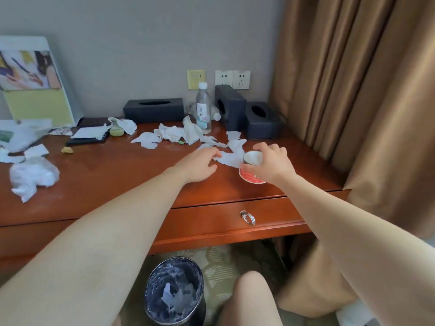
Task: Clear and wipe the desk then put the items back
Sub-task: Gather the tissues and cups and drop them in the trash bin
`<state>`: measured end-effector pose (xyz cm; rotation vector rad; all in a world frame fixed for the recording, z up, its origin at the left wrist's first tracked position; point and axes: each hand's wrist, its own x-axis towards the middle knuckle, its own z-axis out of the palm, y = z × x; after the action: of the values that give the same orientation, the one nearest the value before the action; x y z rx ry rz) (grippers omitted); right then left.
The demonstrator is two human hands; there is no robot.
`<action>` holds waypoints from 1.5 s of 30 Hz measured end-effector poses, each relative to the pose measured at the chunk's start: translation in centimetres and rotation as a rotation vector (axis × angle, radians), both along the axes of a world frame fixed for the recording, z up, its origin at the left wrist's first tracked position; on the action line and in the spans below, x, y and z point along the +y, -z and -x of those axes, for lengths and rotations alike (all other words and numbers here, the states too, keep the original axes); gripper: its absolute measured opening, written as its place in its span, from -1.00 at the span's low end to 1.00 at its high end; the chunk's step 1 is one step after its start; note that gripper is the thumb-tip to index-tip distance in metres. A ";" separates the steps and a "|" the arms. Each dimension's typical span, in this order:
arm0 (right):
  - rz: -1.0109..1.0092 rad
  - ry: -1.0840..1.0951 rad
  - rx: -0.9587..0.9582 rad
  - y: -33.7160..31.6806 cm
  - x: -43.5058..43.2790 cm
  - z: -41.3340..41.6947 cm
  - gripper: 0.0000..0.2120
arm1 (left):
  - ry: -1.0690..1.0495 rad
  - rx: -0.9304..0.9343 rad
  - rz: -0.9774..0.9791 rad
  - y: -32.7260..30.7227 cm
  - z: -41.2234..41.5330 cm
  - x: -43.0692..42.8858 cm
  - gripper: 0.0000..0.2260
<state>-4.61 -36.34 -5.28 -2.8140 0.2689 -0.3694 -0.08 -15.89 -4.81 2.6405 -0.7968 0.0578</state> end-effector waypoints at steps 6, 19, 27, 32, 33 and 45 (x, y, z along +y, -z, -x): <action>-0.036 0.020 0.110 0.0 -1.6 -2.5 -0.25 | 0.021 0.053 -0.048 0.7 -4.6 -3.8 -0.58; -0.316 0.111 -0.076 0.6 -6.5 -3.7 -0.46 | 0.070 0.124 -0.145 2.1 -8.7 -8.9 -0.42; -0.516 0.185 -0.192 0.4 -7.0 -2.7 -0.44 | -0.034 -0.009 -0.100 1.8 -7.8 -7.6 -0.69; -0.874 0.189 -0.221 0.2 -5.7 -2.7 -0.39 | -0.144 -0.092 0.008 0.5 -6.5 -5.2 -0.78; -0.926 0.182 -0.218 0.3 -5.4 -2.6 -0.37 | -0.157 -0.099 0.029 0.2 -6.1 -4.7 -0.80; -1.032 -0.035 -0.060 0.8 2.0 0.5 -0.34 | -0.303 -0.097 0.223 -1.5 -0.2 3.5 -0.82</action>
<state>-5.10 -34.33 -6.04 -1.7887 0.2850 -0.2103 0.11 -12.42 -3.33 2.5353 -0.3864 0.3373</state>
